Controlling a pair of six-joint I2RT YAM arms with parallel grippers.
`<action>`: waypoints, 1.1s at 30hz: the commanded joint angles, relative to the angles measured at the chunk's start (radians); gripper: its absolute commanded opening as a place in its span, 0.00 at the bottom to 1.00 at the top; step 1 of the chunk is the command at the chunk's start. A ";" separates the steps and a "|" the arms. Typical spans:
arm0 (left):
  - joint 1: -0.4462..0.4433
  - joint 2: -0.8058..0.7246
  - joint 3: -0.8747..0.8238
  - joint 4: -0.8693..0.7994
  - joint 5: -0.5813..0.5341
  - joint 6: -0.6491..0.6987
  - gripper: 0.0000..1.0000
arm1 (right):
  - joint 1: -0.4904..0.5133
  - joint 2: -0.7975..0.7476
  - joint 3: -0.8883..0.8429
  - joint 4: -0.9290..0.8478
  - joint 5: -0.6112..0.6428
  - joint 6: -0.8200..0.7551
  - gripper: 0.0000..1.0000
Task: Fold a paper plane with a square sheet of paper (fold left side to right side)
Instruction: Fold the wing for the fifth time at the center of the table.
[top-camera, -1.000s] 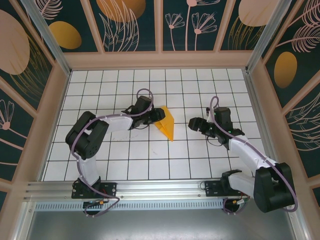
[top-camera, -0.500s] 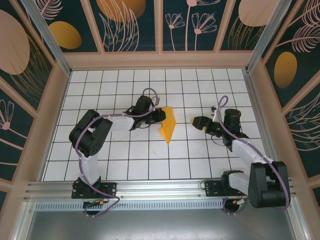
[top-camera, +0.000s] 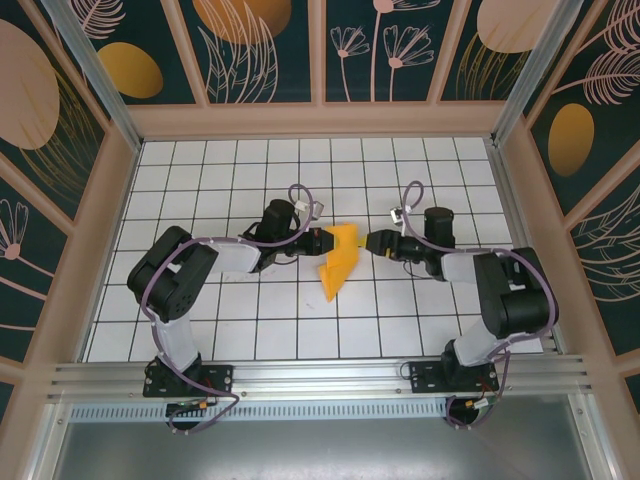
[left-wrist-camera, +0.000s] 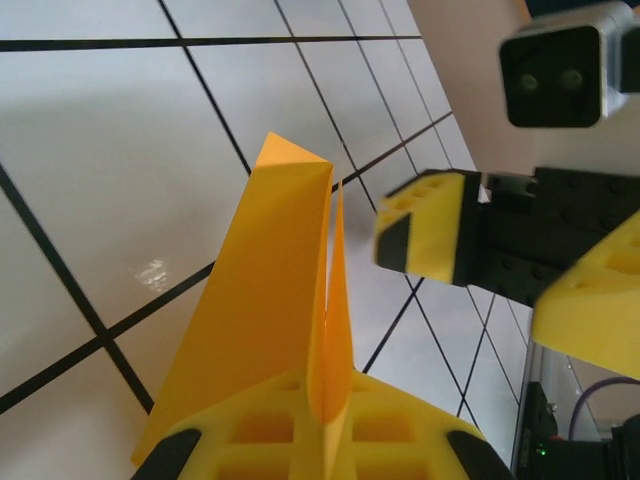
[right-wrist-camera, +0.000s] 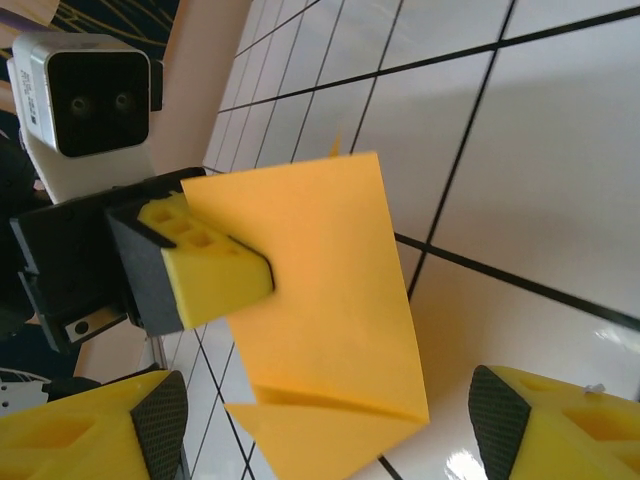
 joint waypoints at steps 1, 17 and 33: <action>0.002 -0.023 -0.011 0.073 0.050 0.009 0.04 | 0.028 0.060 0.036 0.101 -0.035 0.003 0.76; 0.001 0.039 0.008 0.064 0.046 0.012 0.08 | 0.056 0.171 0.036 0.186 -0.065 0.066 0.28; 0.001 -0.290 0.078 -0.425 -0.371 0.225 0.56 | 0.058 0.046 0.027 -0.009 0.068 0.101 0.00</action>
